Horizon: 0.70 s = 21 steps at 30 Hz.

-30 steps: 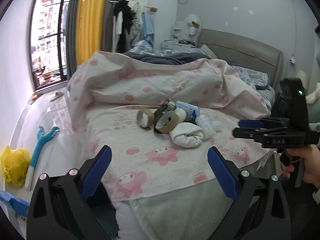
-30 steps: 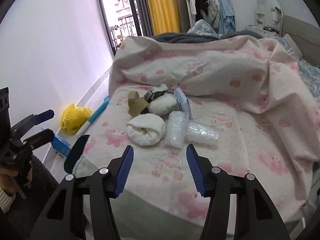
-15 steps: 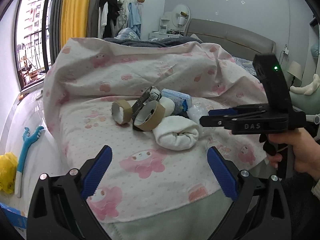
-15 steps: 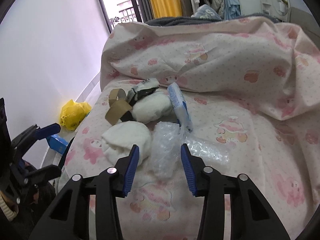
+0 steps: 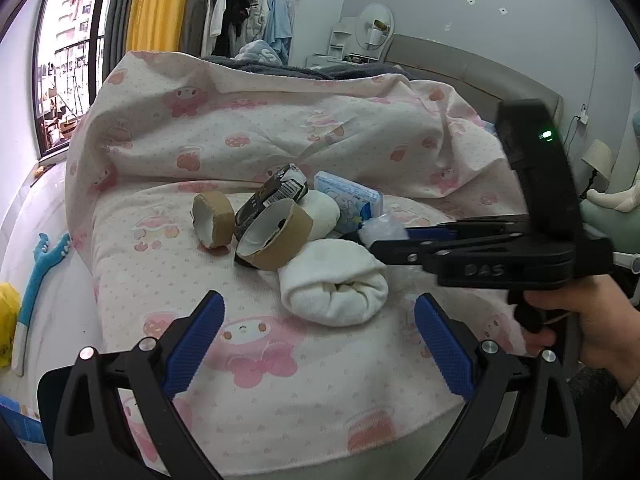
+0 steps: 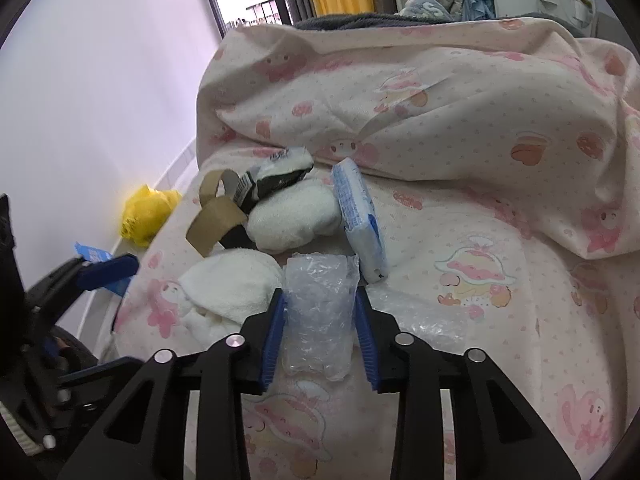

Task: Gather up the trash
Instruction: 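Grasp the bubble-wrap roll with the right tool while the left grasps the white rolled cloth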

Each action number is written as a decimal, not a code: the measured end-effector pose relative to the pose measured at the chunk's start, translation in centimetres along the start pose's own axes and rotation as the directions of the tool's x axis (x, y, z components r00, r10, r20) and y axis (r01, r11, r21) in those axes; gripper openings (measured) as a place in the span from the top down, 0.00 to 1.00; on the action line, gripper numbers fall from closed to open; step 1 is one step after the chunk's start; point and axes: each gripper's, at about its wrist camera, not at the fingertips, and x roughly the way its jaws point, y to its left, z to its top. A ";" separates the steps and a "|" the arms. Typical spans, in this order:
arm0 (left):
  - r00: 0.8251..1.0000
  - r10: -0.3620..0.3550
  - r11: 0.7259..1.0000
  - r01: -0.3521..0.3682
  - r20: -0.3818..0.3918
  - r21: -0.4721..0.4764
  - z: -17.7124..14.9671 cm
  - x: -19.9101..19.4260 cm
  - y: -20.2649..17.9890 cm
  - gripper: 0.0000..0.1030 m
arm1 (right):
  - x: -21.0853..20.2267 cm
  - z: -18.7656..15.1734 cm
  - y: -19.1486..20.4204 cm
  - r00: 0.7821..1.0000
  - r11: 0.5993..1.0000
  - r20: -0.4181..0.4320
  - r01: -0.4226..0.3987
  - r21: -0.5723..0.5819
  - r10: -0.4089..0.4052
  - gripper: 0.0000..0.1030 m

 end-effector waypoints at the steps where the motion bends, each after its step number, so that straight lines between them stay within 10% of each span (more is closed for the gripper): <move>1: 1.000 0.001 1.000 -0.001 0.000 -0.004 0.1 0.2 -0.1 0.06 | -0.4 0.0 -0.2 1.000 1.000 0.010 -0.012 0.011 0.012 0.68; 13: 0.999 0.050 0.998 -0.051 -0.019 -0.042 0.6 2.9 -1.7 0.06 | -5.2 0.2 -3.0 0.959 0.963 0.176 -0.243 0.119 0.221 0.69; 21: 0.991 0.111 0.991 -0.116 -0.072 -0.073 0.4 5.3 -1.4 0.15 | -6.0 -0.2 -3.8 0.960 0.965 0.194 -0.229 0.128 0.202 0.69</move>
